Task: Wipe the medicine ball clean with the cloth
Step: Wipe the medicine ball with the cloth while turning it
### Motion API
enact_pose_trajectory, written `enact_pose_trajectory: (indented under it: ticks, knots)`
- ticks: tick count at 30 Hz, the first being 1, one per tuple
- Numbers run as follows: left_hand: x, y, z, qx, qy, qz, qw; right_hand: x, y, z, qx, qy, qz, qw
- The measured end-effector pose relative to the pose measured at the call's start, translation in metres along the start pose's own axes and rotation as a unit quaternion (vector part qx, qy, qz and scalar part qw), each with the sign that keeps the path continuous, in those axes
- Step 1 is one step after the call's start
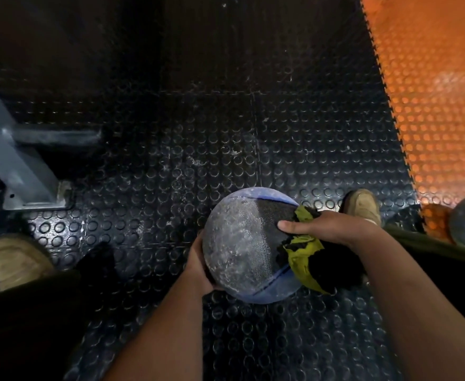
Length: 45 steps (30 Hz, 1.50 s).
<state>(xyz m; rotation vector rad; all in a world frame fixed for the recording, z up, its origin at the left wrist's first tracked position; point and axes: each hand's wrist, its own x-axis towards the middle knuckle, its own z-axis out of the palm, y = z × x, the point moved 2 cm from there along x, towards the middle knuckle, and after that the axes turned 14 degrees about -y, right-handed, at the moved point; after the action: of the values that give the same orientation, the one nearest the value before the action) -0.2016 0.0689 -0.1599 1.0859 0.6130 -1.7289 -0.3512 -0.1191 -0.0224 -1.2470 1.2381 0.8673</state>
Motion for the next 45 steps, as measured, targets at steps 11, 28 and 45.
enact_pose_trajectory:
  ticks: [11, 28, 45]
  knots:
    - [-0.015, -0.009, -0.005, -0.037, -0.013, 0.058, 0.998, 0.005, 0.010, 0.008, 0.019, -0.022, -0.071, 0.997]
    - [-0.097, 0.025, -0.069, 0.053, 0.067, 0.076, 0.993, 0.019, -0.015, 0.083, 0.076, -0.098, -0.110, 0.986]
    - [-0.120, 0.028, 0.001, 0.663, 0.240, 0.431, 0.563, 0.008, -0.039, 0.110, -0.035, -0.096, -0.142, 0.984]
